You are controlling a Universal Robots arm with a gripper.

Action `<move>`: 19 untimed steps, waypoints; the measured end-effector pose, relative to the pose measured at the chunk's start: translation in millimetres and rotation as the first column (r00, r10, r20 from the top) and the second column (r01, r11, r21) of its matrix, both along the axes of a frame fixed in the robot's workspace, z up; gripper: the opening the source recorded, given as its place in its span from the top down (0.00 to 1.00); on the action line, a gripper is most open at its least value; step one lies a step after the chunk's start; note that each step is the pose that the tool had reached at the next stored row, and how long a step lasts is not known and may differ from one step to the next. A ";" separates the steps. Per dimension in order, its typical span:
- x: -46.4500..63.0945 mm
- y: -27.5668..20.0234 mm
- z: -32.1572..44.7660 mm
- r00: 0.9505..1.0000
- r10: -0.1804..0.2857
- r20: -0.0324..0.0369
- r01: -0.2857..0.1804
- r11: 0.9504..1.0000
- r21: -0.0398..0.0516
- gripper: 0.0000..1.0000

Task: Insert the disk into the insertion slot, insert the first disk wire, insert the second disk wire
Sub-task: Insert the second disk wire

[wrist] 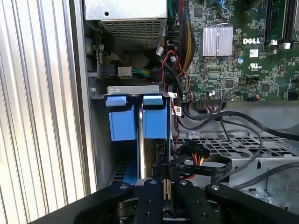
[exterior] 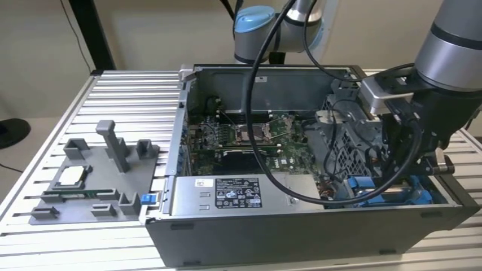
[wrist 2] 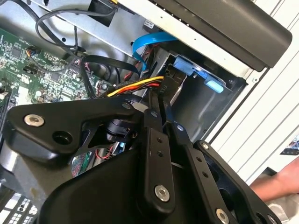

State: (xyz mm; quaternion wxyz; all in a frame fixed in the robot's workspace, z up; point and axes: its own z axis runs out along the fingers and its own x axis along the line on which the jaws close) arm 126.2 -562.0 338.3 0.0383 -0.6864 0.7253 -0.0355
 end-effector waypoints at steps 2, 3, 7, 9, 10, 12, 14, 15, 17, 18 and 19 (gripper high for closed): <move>0.0 0.0 -0.9 1.000 0.000 0.000 0.000 1.000 -0.002 1.00; 0.0 0.0 -1.2 1.000 0.000 0.000 0.000 1.000 -0.003 1.00; 0.0 -0.1 -4.4 1.000 0.000 0.000 0.000 1.000 -0.005 1.00; 0.0 0.0 -6.2 1.000 0.000 0.000 0.000 1.000 -0.005 1.00; 0.0 0.0 -6.3 1.000 0.000 0.000 0.000 1.000 -0.005 1.00; 0.0 0.0 -6.5 1.000 0.000 0.000 0.000 1.000 -0.005 1.00; 0.0 0.0 -6.5 1.000 0.000 0.000 0.000 1.000 -0.005 1.00; 0.0 0.0 -6.5 1.000 0.000 0.000 0.000 1.000 -0.005 1.00; 0.1 0.1 -6.2 1.000 0.000 0.000 0.000 1.000 -0.003 0.00; 0.1 0.1 -5.1 1.000 0.000 0.000 0.000 1.000 -0.002 0.00; 0.1 0.0 -2.8 1.000 0.000 0.000 0.000 1.000 -0.002 0.00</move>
